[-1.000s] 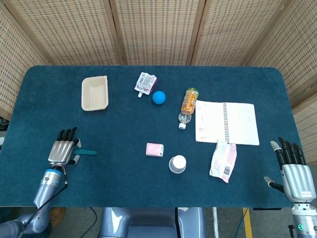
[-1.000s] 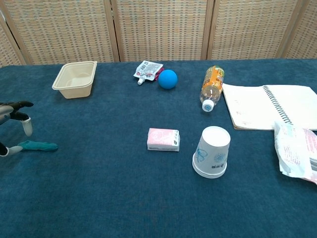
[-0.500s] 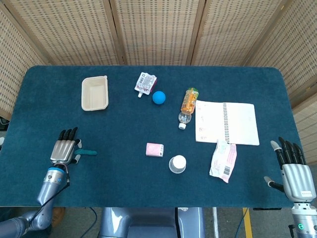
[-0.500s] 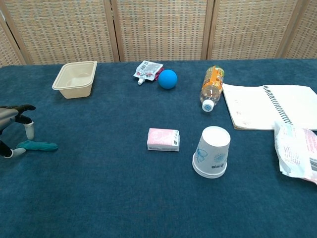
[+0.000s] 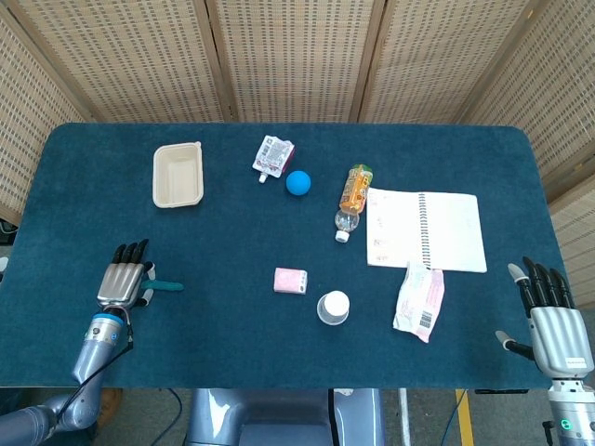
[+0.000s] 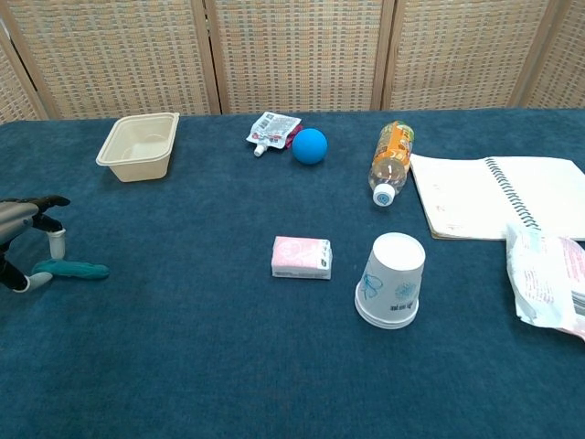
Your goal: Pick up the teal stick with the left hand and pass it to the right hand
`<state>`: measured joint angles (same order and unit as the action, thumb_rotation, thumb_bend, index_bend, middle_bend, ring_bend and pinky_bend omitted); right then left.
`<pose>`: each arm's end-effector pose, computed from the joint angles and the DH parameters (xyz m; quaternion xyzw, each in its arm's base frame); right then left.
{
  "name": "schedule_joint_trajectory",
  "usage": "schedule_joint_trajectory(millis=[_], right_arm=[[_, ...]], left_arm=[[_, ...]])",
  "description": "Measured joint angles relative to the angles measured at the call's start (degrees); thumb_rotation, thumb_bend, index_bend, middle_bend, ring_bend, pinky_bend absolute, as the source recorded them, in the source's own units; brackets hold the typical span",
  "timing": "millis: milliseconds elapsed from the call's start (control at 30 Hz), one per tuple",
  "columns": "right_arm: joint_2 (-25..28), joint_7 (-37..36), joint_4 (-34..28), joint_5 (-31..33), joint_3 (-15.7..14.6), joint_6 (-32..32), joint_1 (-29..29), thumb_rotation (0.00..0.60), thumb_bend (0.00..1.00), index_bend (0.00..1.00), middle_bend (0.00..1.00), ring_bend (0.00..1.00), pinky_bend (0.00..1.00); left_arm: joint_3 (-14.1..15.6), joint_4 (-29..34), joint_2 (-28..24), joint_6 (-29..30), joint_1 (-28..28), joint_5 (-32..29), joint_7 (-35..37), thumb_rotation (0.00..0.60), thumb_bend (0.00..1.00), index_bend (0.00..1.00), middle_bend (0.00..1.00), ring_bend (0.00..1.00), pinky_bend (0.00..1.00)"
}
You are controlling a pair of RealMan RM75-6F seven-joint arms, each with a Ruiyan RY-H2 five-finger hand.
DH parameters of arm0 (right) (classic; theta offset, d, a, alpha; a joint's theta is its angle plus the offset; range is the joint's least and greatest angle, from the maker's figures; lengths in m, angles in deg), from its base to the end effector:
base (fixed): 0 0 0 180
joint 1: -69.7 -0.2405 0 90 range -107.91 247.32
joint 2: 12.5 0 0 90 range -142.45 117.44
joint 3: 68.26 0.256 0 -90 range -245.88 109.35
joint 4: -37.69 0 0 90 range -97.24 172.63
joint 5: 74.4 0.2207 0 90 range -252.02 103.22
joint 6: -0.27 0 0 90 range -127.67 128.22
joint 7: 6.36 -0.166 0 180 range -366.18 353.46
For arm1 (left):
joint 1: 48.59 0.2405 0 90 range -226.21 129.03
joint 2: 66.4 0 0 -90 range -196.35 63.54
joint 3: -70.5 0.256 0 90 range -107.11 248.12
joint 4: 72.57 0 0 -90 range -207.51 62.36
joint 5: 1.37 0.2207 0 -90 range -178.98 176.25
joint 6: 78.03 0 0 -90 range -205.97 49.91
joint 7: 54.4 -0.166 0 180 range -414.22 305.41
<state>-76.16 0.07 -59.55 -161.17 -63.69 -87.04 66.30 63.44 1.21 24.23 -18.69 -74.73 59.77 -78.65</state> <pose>-0.2954 -0.2011 0.1537 0.5884 -0.3620 0.3948 0.6057 -0.2937 0.3199 -0.0205 -0.6822 -0.4203 -0.2399 0.5480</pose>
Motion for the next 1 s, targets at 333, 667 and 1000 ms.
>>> schedule_joint_trajectory(millis=[333, 667, 1000], right_arm=[[0.0, 0.0, 0.0, 0.0, -0.1, 0.1, -0.1, 0.600, 0.00, 0.00, 0.00, 0.00, 0.00], [0.0, 0.0, -0.1, -0.2, -0.1, -0.1, 0.0, 0.600, 0.00, 0.00, 0.00, 0.00, 0.00], [0.1, -0.2, -0.1, -0.4, -0.2, -0.2, 0.0, 0.600, 0.00, 0.00, 0.00, 0.00, 0.00]], left_arm=[[0.1, -0.2, 0.2, -0.4, -0.4, -1.2, -0.7, 0.600, 0.40, 0.57, 0.00, 0.00, 0.00], [0.3, -1.0, 0.8, -0.6, -0.7, -2.2, -1.8, 0.600, 0.47, 0.63, 0.00, 0.00, 0.00], [0.2, -0.5, 0.4, -0.9, -0.9, -2.8, -1.3, 0.600, 0.57, 0.67, 0.00, 0.00, 0.00]])
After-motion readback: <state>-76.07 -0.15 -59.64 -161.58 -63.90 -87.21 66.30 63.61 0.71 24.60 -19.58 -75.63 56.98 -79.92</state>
